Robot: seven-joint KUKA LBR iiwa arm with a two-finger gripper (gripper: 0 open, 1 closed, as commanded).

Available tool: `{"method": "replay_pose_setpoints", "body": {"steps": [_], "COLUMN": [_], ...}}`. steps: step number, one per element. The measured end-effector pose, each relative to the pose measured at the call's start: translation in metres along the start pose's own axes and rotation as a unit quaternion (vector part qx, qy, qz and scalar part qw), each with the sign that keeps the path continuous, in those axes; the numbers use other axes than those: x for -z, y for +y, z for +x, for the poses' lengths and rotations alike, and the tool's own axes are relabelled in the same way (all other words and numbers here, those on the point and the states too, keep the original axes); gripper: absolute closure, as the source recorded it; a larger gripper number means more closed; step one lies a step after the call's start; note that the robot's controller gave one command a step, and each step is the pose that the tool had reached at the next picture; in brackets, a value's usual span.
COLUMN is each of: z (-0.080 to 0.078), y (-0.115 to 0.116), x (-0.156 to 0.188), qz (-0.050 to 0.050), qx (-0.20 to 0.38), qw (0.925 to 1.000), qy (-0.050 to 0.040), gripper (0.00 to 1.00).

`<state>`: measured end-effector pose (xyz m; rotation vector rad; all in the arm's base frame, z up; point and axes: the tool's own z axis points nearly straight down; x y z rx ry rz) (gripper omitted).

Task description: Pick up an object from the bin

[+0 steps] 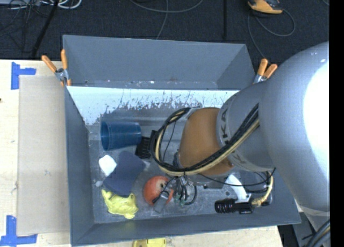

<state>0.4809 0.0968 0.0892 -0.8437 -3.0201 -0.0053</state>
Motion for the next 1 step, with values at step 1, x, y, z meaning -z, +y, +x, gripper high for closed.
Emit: {"method": "replay_pose_setpoints", "body": {"steps": [1], "z": [-0.0176], "y": [0.0065], "x": [0.1383], "qz": [0.001], "qx": [-0.016], "qw": [0.9999], "qy": [-0.0036], "gripper": [1.00]}}
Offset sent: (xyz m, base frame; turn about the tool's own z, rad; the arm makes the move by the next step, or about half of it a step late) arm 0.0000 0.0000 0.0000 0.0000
